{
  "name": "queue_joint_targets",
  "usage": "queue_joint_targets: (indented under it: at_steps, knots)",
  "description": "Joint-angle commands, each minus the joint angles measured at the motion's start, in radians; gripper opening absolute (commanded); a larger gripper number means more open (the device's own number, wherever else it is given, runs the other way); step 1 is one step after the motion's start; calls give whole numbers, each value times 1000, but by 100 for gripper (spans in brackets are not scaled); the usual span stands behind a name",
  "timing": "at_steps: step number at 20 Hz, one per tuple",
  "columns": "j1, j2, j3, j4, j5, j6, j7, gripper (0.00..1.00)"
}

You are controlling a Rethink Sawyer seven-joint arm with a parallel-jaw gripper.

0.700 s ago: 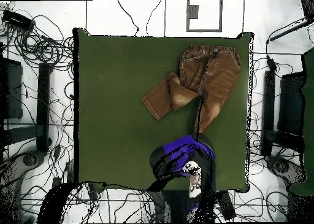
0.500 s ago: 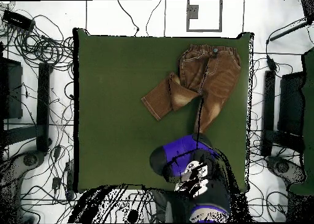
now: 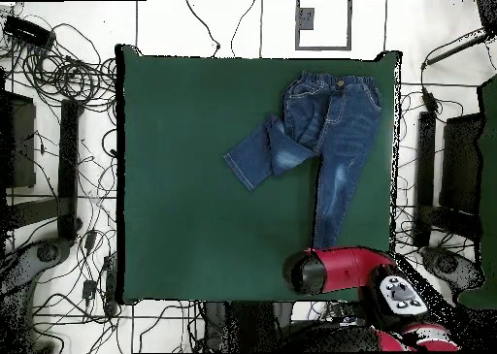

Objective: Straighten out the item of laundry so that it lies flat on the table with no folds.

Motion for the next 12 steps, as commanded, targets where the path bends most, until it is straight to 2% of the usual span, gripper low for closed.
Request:
queue_joint_targets:
  at_steps: [1, 9, 10, 12]
  knots:
    - [-42, 327, 358, -60, -88, -391, 34, 0]
    - [-55, 322, 389, -64, -178, -383, 20, 0]
    - [-32, 316, 366, -70, -157, -371, 83, 100]
    - [-23, 311, 360, -73, -192, -418, 78, 100]
